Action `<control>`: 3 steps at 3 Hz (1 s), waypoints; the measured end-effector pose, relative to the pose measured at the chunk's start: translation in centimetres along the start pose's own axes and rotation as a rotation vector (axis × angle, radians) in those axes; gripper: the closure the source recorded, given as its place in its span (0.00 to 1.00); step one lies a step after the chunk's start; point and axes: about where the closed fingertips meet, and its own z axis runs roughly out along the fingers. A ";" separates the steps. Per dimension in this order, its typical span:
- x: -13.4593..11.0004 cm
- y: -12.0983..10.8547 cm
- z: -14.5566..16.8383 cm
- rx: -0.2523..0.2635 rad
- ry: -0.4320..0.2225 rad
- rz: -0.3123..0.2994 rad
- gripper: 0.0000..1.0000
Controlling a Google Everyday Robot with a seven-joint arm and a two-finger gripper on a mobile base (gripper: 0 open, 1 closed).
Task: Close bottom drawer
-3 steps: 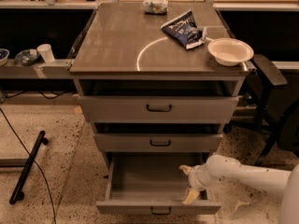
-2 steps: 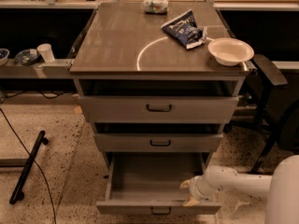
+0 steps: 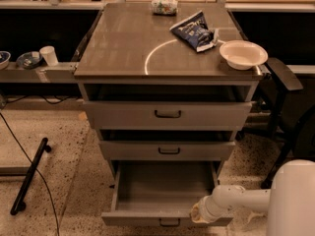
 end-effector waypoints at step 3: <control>-0.4 0.1 -0.1 -0.018 0.009 0.000 1.00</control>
Offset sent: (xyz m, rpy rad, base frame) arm -0.0194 0.0061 -0.0604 -0.1004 0.1179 0.0469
